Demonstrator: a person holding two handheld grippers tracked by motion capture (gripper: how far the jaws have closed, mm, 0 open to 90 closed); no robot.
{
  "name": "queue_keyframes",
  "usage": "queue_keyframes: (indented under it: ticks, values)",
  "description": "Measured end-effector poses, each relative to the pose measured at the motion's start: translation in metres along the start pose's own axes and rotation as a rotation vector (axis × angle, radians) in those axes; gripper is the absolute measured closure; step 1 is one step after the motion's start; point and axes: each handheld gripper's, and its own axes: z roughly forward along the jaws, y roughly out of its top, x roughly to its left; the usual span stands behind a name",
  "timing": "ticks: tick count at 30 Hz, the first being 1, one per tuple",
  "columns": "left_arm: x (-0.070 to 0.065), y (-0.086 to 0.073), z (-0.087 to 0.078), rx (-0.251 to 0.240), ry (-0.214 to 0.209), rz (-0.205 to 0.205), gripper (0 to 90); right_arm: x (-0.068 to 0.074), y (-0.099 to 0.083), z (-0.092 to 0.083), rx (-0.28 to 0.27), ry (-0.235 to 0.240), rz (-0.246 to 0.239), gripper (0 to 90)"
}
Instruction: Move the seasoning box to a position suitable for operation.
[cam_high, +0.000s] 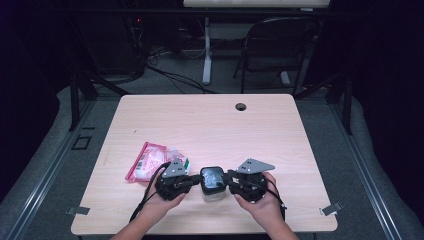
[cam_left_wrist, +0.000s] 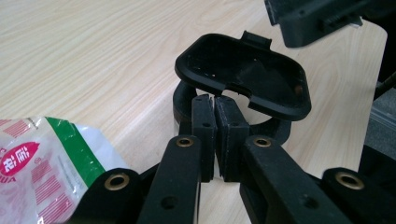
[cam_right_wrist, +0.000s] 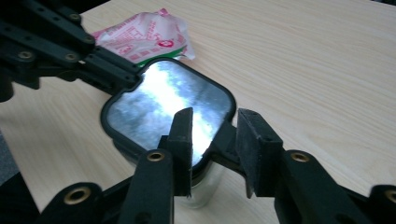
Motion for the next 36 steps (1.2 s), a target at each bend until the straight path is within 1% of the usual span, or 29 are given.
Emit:
queue_keyframes:
  ticks: [1,2,5,6,7,8,9,12,15,18,22,23,24,25,26,27,30,32,34,36]
  values:
    - [0.001,0.001,0.0,-0.004,-0.007,-0.002,84.3,0.003,0.001,-0.002,0.005,0.007,-0.011,63.9]
    - [0.001,0.002,0.0,-0.01,-0.008,-0.005,84.3,0.003,0.001,-0.002,0.005,0.007,-0.011,63.9]
    - [0.001,0.004,0.0,-0.017,-0.007,-0.005,81.7,0.009,0.001,-0.004,0.011,0.023,-0.03,60.4]
    - [0.001,0.005,0.0,-0.016,-0.007,-0.002,81.3,0.011,0.001,-0.004,0.016,0.028,-0.041,59.2]
    - [0.0,0.006,0.001,-0.024,-0.005,-0.003,80.6,0.015,0.0,-0.004,0.039,0.031,-0.074,57.8]
    - [0.0,0.006,0.001,-0.024,-0.005,-0.003,80.0,0.015,0.0,-0.004,0.039,0.031,-0.074,57.8]
    - [0.0,0.008,0.001,-0.02,-0.01,-0.004,79.4,0.019,-0.001,-0.002,0.051,0.025,-0.098,56.5]
    - [0.0,0.01,0.001,-0.019,-0.008,-0.003,78.7,0.021,-0.003,-0.002,0.052,0.024,-0.11,54.7]
    - [0.0,0.011,0.002,-0.025,-0.01,-0.005,77.6,0.023,-0.003,-0.002,0.044,0.011,-0.127,52.6]
    - [0.0,0.013,0.001,-0.026,-0.01,-0.005,76.4,0.025,-0.003,-0.003,0.041,0.011,-0.126,52.0]
    - [0.0,0.014,0.0,-0.042,-0.009,-0.01,74.4,0.027,-0.003,-0.003,0.035,0.015,-0.134,50.7]
    - [0.0,0.015,0.0,-0.046,-0.008,-0.011,73.8,0.03,-0.003,-0.001,0.042,0.006,-0.151,50.8]
    - [0.0,0.015,0.0,-0.047,-0.007,-0.011,73.8,0.03,-0.003,-0.001,0.042,0.006,-0.151,50.8]
    - [0.0,0.015,0.001,-0.045,-0.002,-0.009,72.9,0.032,-0.004,0.001,0.047,-0.004,-0.168,51.4]
    - [0.0,0.015,0.001,-0.045,-0.002,-0.009,72.5,0.032,-0.004,0.001,0.047,-0.004,-0.168,51.4]
    - [0.001,0.014,0.002,-0.042,0.003,-0.003,72.0,0.032,-0.004,0.002,0.047,-0.016,-0.177,52.8]
    - [0.002,0.013,0.003,-0.04,0.007,-0.007,70.4,0.03,-0.005,0.003,0.048,-0.024,-0.171,53.6]
    - [0.004,0.012,0.004,-0.037,0.012,-0.011,69.2,0.029,-0.005,0.003,0.039,-0.02,-0.166,54.0]
    - [0.005,0.011,0.005,-0.035,0.02,-0.012,66.6,0.029,-0.005,0.002,0.041,-0.019,-0.169,54.7]
    - [0.006,0.011,0.006,-0.028,0.032,-0.01,65.9,0.029,-0.005,0.002,0.038,-0.017,-0.165,55.0]
